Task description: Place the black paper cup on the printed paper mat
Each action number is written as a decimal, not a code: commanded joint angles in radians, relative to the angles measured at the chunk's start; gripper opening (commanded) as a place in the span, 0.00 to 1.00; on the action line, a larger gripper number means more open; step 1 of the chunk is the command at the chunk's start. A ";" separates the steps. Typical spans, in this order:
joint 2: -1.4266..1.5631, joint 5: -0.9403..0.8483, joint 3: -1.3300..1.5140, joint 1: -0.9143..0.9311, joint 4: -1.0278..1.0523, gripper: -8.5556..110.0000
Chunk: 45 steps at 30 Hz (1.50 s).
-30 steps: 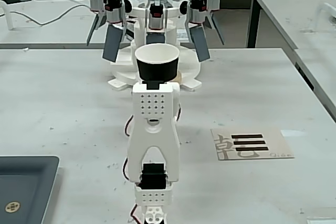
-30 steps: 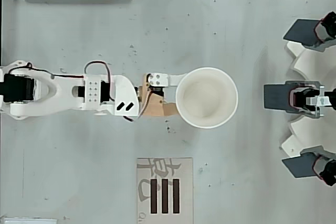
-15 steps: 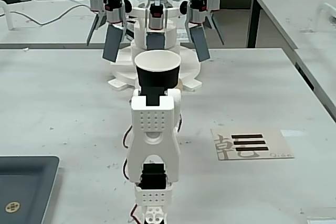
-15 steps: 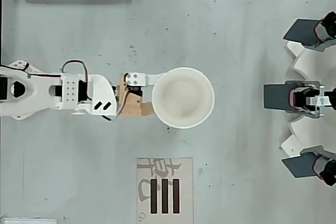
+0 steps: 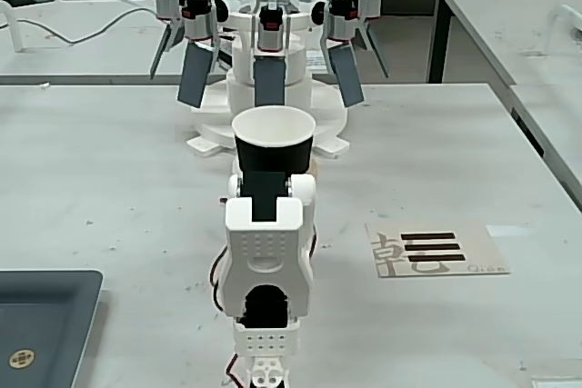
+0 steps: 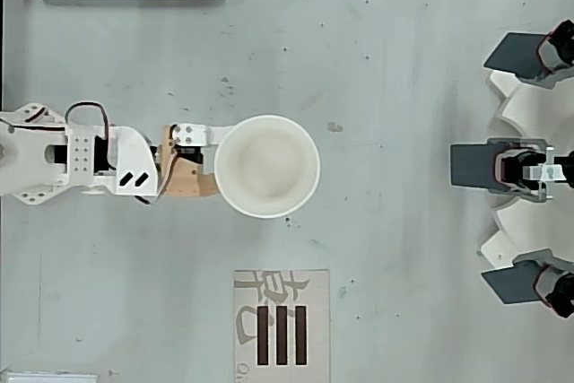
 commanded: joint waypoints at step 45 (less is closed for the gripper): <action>-0.403 0.031 -0.342 0.515 -0.244 0.14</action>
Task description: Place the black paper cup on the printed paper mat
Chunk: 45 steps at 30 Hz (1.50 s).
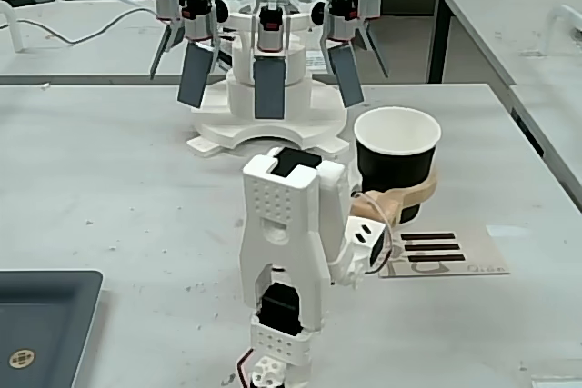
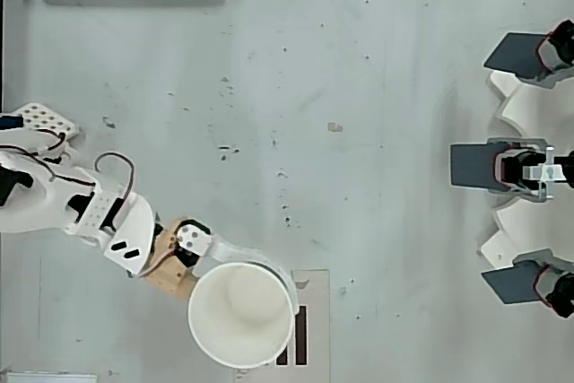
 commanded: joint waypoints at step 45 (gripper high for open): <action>-0.644 0.015 -0.603 0.100 -0.049 0.13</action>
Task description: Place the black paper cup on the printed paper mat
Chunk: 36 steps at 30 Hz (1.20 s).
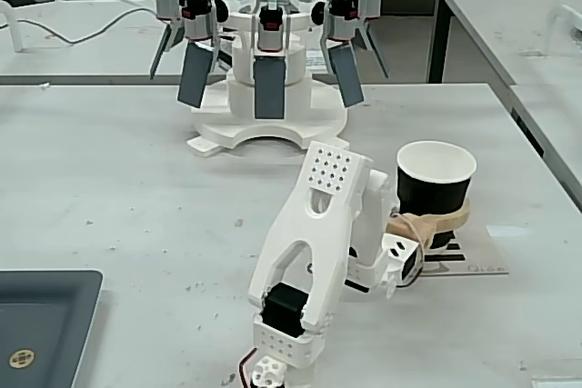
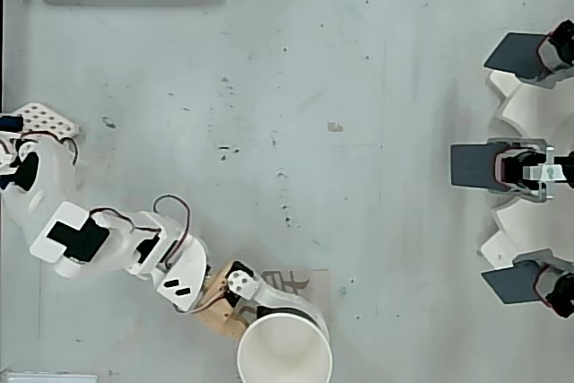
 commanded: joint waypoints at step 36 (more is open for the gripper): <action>0.434 -0.012 0.357 0.100 -0.028 0.48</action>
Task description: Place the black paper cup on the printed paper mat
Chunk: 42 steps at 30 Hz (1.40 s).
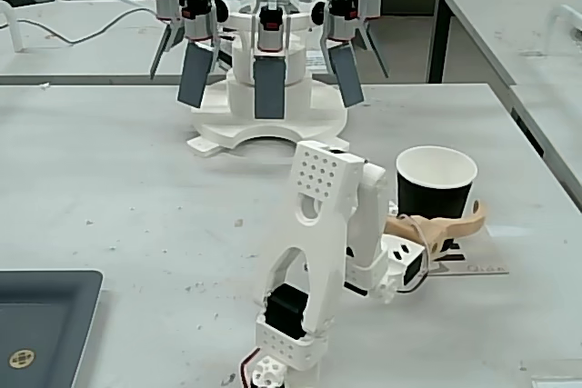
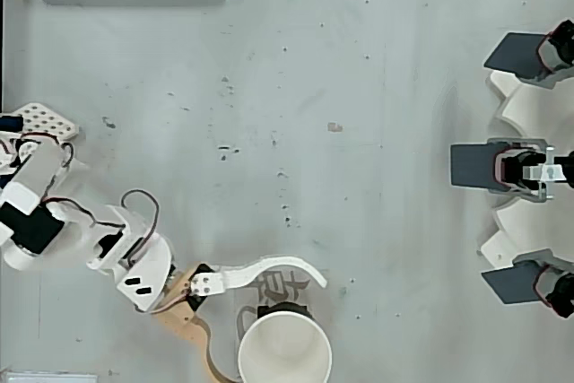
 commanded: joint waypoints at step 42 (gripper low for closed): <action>0.992 -0.041 0.538 -0.379 0.066 0.24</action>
